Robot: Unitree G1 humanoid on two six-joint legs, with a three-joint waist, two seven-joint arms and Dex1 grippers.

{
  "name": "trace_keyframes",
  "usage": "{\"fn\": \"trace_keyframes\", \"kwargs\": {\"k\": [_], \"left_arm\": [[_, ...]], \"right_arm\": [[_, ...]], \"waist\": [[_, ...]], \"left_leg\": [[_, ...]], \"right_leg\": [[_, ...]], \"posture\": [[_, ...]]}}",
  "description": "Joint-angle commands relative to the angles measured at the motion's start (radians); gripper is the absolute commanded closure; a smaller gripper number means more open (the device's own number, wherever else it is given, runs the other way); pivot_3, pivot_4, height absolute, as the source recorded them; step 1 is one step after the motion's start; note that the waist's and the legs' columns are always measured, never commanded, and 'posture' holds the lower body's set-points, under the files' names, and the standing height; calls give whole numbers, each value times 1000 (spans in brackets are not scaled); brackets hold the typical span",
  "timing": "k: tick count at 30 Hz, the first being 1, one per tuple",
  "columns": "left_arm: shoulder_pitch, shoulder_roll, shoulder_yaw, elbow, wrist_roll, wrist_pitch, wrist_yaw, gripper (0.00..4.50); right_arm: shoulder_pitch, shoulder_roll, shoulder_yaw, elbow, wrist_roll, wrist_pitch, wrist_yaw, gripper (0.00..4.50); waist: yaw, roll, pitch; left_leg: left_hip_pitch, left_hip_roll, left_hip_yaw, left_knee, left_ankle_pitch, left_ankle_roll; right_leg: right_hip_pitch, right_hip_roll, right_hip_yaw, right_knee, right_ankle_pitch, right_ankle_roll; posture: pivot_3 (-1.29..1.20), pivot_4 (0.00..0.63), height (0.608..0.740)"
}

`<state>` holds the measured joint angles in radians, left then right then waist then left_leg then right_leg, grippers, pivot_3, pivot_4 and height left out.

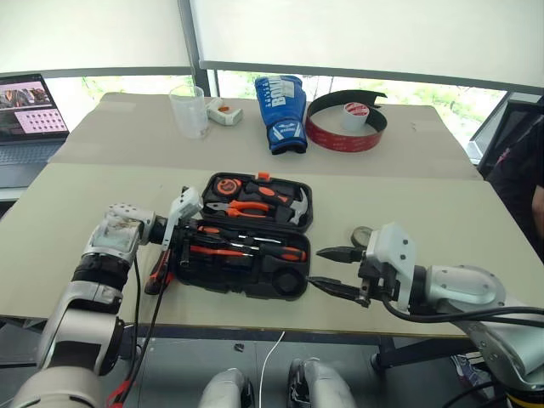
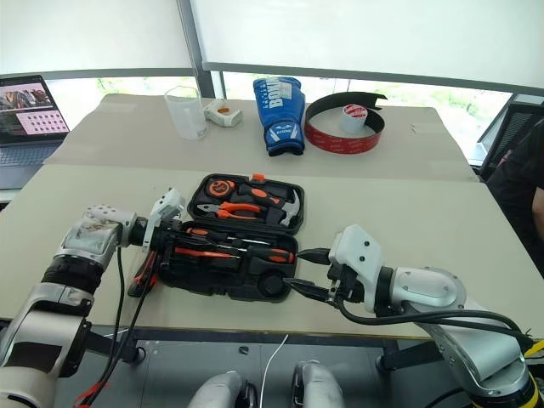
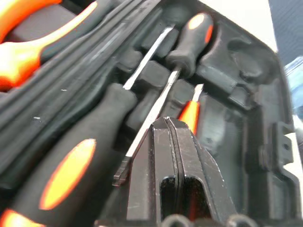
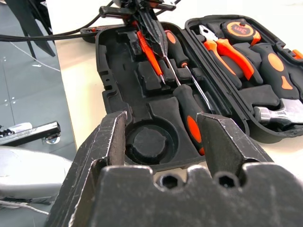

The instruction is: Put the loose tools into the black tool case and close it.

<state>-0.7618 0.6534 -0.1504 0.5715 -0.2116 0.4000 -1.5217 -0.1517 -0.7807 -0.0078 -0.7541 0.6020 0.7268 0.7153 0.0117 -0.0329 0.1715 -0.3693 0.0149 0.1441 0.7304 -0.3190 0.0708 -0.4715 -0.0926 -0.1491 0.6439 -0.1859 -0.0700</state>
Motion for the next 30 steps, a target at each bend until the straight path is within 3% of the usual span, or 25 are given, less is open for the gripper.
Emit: {"fn": "trace_keyframes", "kwargs": {"k": [1, 22, 27, 30], "left_arm": [[18, 10, 5, -38, 1, -19, 3, 4459], [133, 54, 68, -98, 8, -144, 87, 4459], [183, 130, 206, -327, -110, 33, 144, 4459], [331, 204, 359, -548, -196, 183, 221, 3737]], "right_arm": [[-12, 0, -16, -35, 11, -5, -9, 1199], [-56, 10, -7, -9, 37, 8, -8, 1199], [-126, 17, 21, 32, 28, -20, 38, 1199], [-197, 26, 27, 87, 55, -32, 98, 1199]], "waist": [[0, 0, 0], [-1, 0, -2], [-5, 0, -2], [-17, 0, -1]], "left_leg": [[0, 0, 0, 0, 0, 0], [3, 0, 0, 0, 0, 0], [1, 1, 0, 0, 0, 0], [1, 1, 0, -1, 0, 0]], "right_leg": [[0, 0, 0, 0, 0, 0], [2, 0, 1, 0, 0, 0], [1, 0, 1, 0, 0, 0], [0, 0, 1, 0, 0, 0]], "posture": [[0, 150, 727], [0, 150, 727], [0, 150, 727], [0, 150, 727]]}}
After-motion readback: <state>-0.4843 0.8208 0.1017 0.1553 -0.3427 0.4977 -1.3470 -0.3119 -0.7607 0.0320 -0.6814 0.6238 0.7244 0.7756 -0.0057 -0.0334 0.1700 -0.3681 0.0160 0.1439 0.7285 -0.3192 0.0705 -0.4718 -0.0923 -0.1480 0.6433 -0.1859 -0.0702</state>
